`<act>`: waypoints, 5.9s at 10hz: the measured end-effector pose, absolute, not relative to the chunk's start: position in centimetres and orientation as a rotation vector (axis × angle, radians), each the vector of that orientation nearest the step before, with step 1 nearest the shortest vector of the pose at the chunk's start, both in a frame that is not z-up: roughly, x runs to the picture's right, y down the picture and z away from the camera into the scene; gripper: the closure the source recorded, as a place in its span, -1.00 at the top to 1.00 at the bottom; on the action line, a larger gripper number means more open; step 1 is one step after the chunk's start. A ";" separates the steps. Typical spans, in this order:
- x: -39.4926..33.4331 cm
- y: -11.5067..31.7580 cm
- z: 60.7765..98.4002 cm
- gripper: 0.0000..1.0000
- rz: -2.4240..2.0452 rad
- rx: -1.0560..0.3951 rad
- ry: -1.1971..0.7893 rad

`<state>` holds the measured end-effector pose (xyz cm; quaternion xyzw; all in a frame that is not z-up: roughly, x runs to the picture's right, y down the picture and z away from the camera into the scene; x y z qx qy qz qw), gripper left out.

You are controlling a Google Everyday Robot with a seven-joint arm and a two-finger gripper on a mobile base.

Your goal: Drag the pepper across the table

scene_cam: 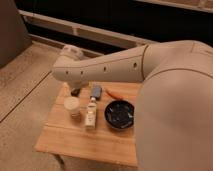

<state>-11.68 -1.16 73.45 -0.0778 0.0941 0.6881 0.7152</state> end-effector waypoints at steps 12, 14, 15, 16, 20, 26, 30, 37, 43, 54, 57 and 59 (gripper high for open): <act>-8.0 -6.4 70.8 0.30 1.767 -0.265 -0.131; -3.3 -7.2 69.4 0.30 1.843 -0.260 -0.189; -1.7 -7.1 69.1 0.30 1.861 -0.247 -0.185; 1.2 -6.7 69.0 0.30 1.884 -0.211 -0.146; 9.3 -2.2 70.6 0.30 1.829 -0.056 0.219; 13.9 2.3 74.2 0.30 1.644 0.184 0.833; 13.6 2.3 74.4 0.30 1.632 0.195 0.865; 5.1 -2.3 76.5 0.30 1.698 -0.053 0.496; 3.1 -3.3 77.7 0.30 1.797 -0.198 0.343; 8.1 -1.6 86.1 0.30 1.562 -0.343 0.415; 5.4 -2.1 86.5 0.30 1.497 -0.470 0.296; 5.1 -2.2 86.6 0.30 1.449 -0.546 0.239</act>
